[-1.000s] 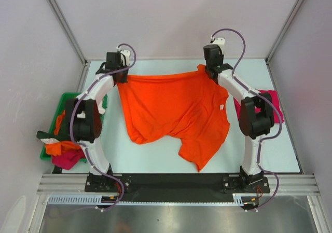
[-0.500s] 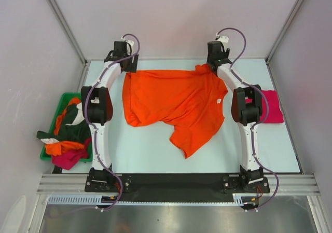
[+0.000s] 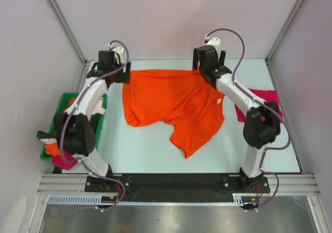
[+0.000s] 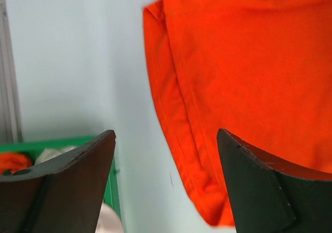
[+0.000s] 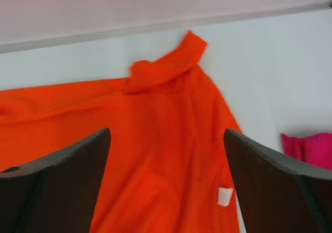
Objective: Fold and stack the t-shirts
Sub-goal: Flatten out the tshirt
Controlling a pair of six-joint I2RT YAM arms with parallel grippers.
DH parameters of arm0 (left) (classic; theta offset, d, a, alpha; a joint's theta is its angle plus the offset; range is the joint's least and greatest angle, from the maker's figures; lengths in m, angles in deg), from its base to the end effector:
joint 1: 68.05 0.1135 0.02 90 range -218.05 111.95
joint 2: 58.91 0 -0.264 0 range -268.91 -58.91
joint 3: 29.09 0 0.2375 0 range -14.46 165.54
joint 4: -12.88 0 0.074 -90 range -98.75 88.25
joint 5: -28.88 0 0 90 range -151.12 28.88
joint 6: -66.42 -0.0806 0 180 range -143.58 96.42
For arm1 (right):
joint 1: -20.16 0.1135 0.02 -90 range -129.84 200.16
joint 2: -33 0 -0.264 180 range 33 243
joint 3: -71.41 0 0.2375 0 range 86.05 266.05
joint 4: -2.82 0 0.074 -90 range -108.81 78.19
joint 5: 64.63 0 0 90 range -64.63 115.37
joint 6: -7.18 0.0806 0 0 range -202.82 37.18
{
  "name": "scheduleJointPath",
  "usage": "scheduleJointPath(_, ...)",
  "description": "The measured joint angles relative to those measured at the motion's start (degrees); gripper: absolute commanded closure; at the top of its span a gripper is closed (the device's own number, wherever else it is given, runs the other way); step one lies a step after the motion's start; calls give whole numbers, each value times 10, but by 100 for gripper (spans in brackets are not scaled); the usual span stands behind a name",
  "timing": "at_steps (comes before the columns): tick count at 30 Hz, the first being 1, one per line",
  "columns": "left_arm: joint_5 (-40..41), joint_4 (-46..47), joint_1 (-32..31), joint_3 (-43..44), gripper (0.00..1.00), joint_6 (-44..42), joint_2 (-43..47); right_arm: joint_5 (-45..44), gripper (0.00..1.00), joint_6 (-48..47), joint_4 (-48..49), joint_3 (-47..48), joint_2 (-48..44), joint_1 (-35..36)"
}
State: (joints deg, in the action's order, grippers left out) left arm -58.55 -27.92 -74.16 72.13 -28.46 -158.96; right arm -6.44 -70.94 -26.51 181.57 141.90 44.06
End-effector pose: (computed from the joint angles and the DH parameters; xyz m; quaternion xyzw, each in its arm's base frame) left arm 0.4205 -0.0414 0.2797 0.0771 0.9015 0.0157 0.4256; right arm 0.4457 0.1510 0.3014 0.0539 0.8349 -0.0716 0.5431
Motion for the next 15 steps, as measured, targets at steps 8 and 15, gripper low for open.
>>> scheduleJointPath(8,-46,4,-18,-191,22,3,139,-9,58,64,-9,-167,-132,100)
scheduleJointPath(15,-66,-16,-25,-252,24,17,115,-15,58,143,-62,-295,-132,147)
